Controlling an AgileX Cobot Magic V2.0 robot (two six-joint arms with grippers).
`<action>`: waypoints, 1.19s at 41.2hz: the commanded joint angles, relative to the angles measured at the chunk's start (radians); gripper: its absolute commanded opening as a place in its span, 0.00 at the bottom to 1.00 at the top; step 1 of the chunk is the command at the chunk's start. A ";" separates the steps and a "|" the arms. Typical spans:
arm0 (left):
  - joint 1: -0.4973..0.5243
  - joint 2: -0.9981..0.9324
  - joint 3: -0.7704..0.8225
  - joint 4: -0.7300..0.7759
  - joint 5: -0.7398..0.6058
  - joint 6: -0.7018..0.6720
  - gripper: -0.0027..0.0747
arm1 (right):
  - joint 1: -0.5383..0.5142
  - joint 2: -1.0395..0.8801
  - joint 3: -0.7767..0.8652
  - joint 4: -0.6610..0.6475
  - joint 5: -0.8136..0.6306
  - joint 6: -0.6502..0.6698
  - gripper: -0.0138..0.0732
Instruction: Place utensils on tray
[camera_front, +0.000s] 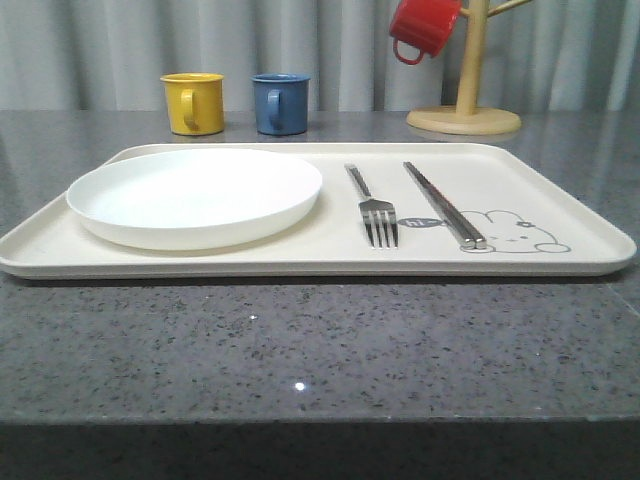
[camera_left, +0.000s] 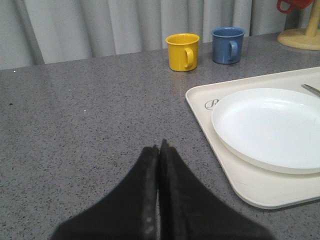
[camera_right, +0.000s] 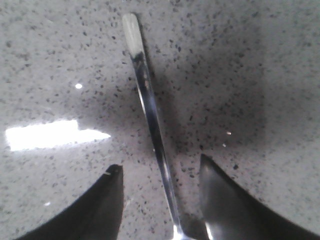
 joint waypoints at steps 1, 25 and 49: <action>0.003 0.008 -0.027 -0.013 -0.084 -0.011 0.01 | -0.007 -0.017 -0.022 -0.002 0.074 -0.014 0.60; 0.003 0.008 -0.027 -0.013 -0.084 -0.011 0.01 | -0.007 0.022 -0.023 -0.001 0.097 -0.012 0.17; 0.003 0.008 -0.027 -0.013 -0.084 -0.011 0.01 | 0.083 -0.227 -0.024 0.116 0.098 0.040 0.17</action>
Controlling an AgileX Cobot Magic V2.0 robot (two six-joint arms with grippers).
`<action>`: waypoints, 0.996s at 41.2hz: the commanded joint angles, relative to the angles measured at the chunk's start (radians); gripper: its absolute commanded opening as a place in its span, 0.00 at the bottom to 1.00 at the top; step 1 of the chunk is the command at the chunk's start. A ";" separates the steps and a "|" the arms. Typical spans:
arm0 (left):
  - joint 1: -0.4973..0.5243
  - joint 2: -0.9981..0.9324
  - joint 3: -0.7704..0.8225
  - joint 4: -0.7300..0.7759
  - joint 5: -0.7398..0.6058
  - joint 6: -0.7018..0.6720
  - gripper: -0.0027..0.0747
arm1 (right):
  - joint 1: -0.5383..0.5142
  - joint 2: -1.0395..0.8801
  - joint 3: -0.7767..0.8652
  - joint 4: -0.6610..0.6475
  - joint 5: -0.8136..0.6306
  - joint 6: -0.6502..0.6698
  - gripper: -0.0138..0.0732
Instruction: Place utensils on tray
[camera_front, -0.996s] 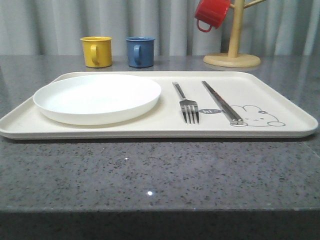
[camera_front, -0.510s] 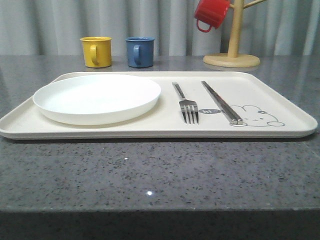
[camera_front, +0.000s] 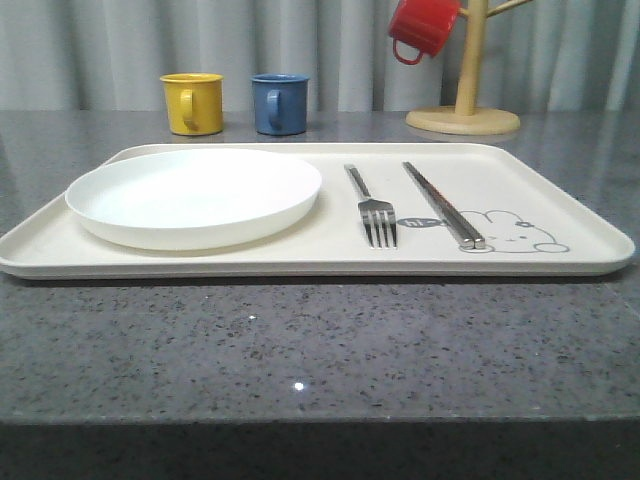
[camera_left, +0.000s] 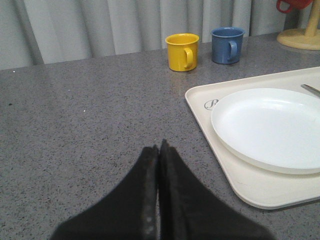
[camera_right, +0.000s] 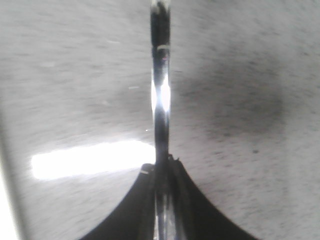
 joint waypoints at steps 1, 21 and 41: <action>0.003 0.008 -0.027 -0.013 -0.084 -0.011 0.01 | 0.056 -0.077 -0.024 0.030 0.102 0.021 0.17; 0.003 0.008 -0.027 -0.013 -0.084 -0.011 0.01 | 0.359 0.045 -0.024 0.031 0.047 0.151 0.18; 0.003 0.008 -0.027 -0.013 -0.084 -0.011 0.01 | 0.359 0.150 -0.024 0.034 0.011 0.207 0.22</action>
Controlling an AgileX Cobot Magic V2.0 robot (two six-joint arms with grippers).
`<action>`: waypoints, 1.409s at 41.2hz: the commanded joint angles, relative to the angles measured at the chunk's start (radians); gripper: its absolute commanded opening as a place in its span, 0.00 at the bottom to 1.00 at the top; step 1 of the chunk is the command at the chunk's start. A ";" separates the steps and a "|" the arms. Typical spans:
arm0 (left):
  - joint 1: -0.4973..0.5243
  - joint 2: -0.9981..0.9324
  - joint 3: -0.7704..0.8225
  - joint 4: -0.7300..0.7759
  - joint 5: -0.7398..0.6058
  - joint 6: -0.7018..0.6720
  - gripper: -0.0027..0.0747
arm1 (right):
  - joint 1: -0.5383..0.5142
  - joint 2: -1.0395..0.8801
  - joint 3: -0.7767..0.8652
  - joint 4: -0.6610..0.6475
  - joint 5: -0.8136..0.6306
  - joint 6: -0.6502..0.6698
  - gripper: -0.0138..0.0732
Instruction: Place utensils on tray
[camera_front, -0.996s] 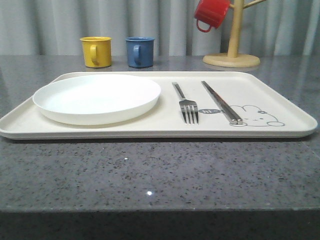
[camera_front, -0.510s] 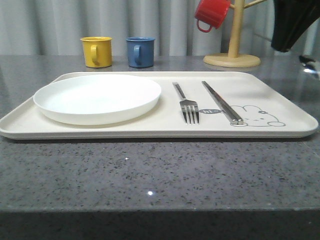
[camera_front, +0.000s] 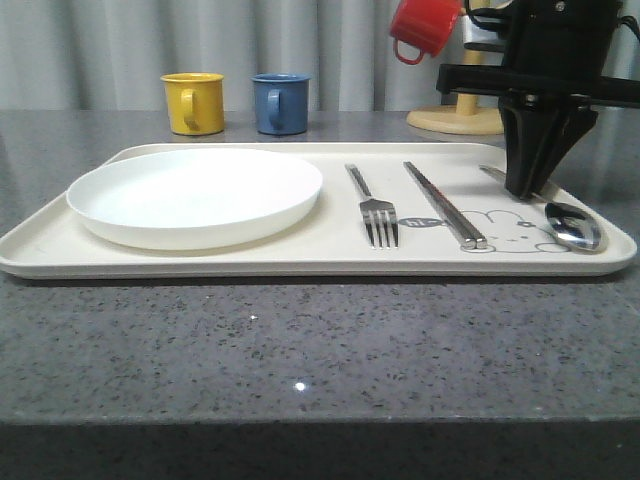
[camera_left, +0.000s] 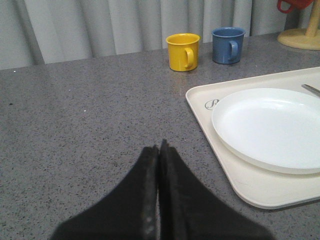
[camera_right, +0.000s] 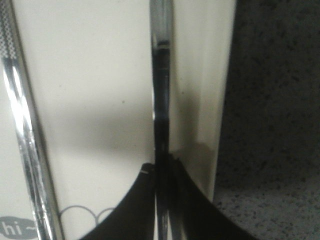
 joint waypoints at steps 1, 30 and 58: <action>0.003 0.008 -0.027 -0.013 -0.084 -0.011 0.01 | -0.001 -0.051 -0.024 0.001 0.009 -0.001 0.24; 0.003 0.008 -0.027 -0.013 -0.084 -0.011 0.01 | -0.001 -0.315 -0.114 -0.053 0.066 -0.093 0.41; 0.003 0.008 -0.027 -0.013 -0.084 -0.011 0.01 | -0.001 -0.925 0.552 -0.156 -0.446 -0.171 0.08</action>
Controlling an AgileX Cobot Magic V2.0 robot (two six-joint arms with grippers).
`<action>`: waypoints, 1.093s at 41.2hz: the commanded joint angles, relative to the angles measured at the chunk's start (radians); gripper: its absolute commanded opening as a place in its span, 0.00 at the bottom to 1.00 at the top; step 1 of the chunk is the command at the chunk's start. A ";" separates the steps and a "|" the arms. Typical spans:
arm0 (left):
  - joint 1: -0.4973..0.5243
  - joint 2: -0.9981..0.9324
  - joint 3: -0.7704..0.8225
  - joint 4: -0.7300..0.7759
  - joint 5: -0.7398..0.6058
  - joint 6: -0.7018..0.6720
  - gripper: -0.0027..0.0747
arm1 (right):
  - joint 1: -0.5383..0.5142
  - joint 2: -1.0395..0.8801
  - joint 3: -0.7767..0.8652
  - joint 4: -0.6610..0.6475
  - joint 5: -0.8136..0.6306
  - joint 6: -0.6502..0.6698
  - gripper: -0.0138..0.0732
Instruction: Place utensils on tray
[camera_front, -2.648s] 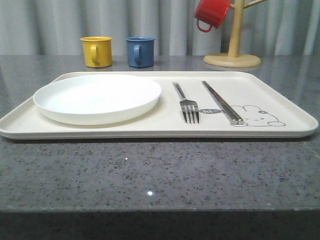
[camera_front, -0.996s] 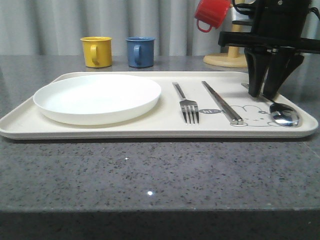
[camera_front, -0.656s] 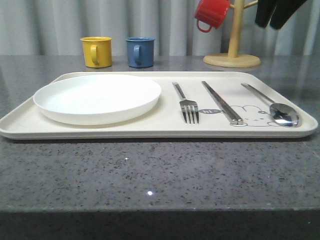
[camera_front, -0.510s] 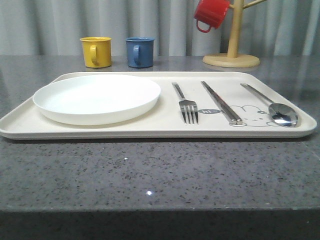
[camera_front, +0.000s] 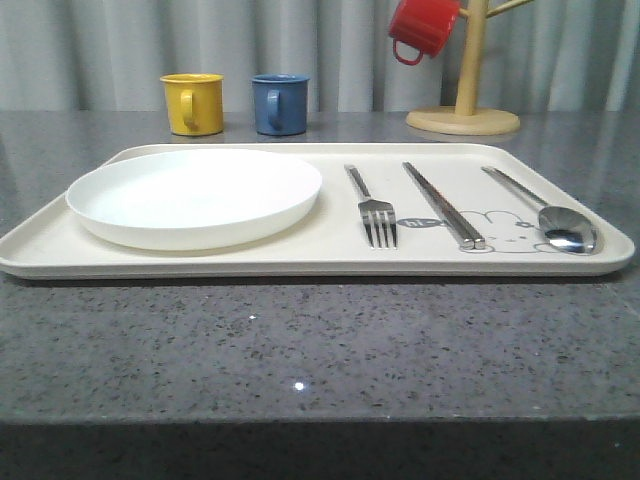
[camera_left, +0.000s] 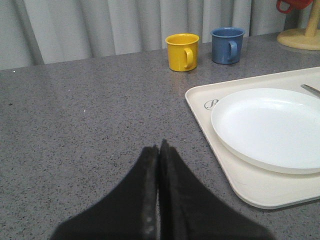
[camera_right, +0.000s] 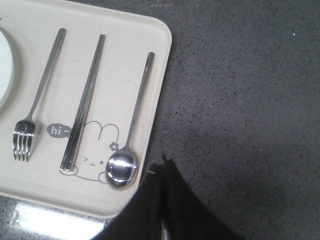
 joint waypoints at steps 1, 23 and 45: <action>0.003 0.008 -0.027 -0.013 -0.084 -0.011 0.01 | -0.001 -0.137 0.140 -0.024 -0.224 -0.014 0.08; 0.003 0.008 -0.027 -0.013 -0.084 -0.011 0.01 | -0.001 -0.792 0.788 -0.074 -0.682 -0.014 0.08; 0.003 0.008 -0.027 -0.013 -0.084 -0.011 0.01 | -0.001 -0.821 0.790 -0.074 -0.670 -0.014 0.08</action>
